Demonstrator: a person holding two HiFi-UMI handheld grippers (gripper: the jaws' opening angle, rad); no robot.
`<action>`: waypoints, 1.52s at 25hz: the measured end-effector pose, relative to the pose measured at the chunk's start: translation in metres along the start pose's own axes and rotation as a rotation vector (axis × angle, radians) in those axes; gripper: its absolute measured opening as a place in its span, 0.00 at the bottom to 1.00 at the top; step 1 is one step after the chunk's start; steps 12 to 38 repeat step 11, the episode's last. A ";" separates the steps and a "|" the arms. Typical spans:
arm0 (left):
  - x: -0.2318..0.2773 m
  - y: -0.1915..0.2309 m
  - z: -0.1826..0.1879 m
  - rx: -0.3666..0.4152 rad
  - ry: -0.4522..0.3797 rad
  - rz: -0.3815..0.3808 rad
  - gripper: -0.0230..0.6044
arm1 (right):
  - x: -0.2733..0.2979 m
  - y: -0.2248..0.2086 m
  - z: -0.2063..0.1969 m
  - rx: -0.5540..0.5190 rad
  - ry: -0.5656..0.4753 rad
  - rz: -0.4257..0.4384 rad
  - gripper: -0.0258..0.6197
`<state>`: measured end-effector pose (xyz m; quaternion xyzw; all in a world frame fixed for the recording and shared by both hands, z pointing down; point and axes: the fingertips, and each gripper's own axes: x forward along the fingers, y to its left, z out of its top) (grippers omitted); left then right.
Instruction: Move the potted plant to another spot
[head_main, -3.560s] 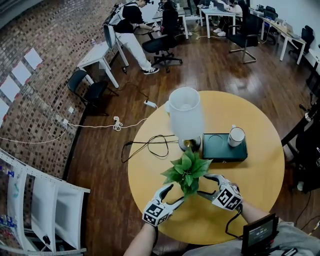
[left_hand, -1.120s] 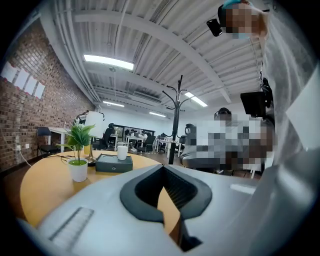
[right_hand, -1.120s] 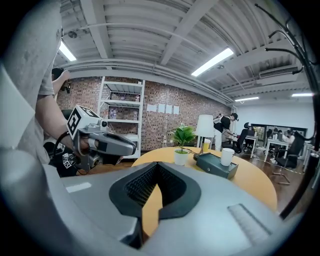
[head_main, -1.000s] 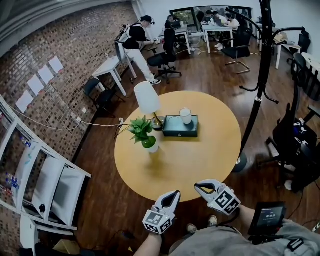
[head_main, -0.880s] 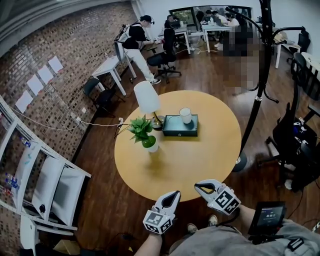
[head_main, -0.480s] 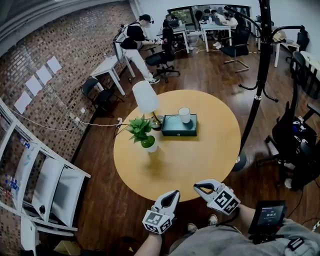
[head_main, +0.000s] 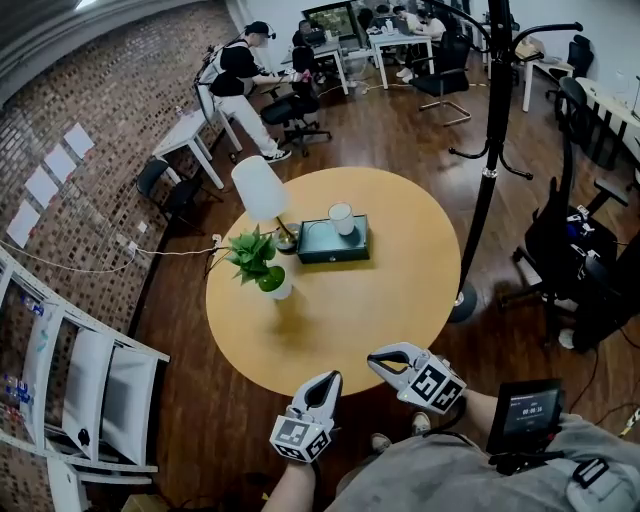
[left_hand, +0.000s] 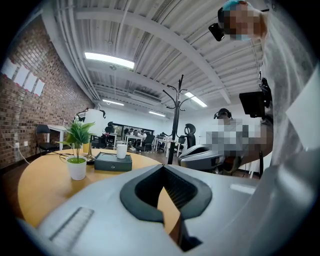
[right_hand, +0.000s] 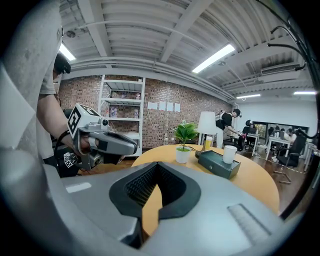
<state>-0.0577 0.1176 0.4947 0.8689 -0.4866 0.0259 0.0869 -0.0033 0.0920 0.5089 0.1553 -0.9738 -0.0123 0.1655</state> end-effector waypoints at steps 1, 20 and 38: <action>-0.001 -0.001 0.001 -0.001 0.001 -0.003 0.03 | -0.001 0.001 0.001 0.001 0.002 -0.001 0.05; 0.003 -0.003 0.001 0.000 0.009 -0.028 0.03 | -0.003 -0.001 0.000 0.004 0.015 -0.013 0.05; 0.003 -0.003 0.001 0.000 0.009 -0.028 0.03 | -0.003 -0.001 0.000 0.004 0.015 -0.013 0.05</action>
